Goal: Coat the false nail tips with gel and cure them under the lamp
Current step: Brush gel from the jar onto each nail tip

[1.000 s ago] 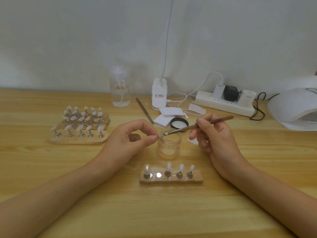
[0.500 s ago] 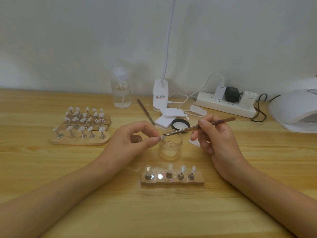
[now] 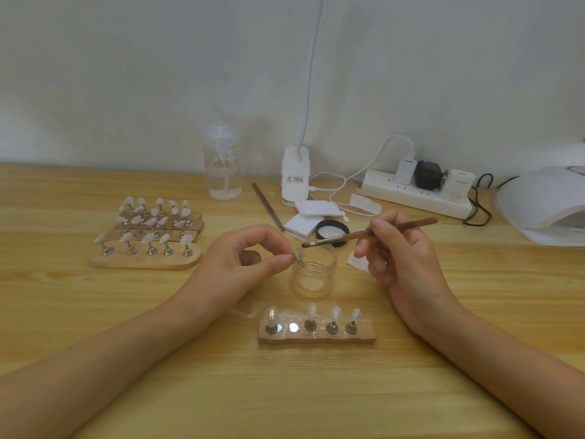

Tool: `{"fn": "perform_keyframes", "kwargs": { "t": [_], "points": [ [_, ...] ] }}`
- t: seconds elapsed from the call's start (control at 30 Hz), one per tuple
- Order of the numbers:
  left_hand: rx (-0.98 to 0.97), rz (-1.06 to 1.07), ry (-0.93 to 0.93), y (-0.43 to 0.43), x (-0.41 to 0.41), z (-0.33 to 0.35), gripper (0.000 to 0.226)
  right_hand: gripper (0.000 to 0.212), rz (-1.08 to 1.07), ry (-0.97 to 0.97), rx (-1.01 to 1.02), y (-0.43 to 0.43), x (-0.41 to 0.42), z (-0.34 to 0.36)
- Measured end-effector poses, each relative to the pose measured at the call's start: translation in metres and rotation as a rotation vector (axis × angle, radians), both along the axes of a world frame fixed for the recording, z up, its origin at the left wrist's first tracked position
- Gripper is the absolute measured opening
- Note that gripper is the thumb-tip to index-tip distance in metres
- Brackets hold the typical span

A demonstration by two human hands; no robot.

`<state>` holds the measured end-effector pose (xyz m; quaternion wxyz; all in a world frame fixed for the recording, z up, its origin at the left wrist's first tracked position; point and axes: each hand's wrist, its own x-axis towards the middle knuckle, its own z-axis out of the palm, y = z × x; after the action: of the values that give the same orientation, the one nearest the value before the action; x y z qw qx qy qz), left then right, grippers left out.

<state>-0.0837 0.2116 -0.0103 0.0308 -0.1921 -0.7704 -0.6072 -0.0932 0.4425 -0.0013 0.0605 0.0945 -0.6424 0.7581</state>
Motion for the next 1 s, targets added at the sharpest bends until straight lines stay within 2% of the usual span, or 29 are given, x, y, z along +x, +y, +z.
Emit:
{"fn": "perform_keyframes", "kwargs": {
  "t": [0.23,0.37,0.47,0.57,0.7,1.0],
  "points": [
    [-0.005,0.016,-0.036,0.001,0.001,0.001,0.013,0.004,0.151,0.005,-0.125,0.005,-0.001,0.001],
    [0.003,0.027,-0.047,0.002,0.001,0.001,0.002,0.016,0.258,-0.007,-0.140,0.013,-0.005,0.005],
    [0.006,0.032,-0.043,0.002,0.001,0.001,0.007,0.011,0.307,-0.063,-0.137,0.017,-0.007,0.005],
    [0.012,0.037,-0.034,0.002,0.000,0.001,0.012,0.014,0.268,-0.117,-0.125,0.016,-0.009,0.002],
    [0.002,0.040,-0.026,0.002,-0.001,0.000,0.015,0.008,0.195,-0.128,-0.129,0.015,-0.012,-0.001],
    [-0.001,0.023,-0.010,0.000,0.000,0.000,0.011,0.013,0.211,-0.094,-0.110,0.014,-0.012,-0.002]
  ]
}}
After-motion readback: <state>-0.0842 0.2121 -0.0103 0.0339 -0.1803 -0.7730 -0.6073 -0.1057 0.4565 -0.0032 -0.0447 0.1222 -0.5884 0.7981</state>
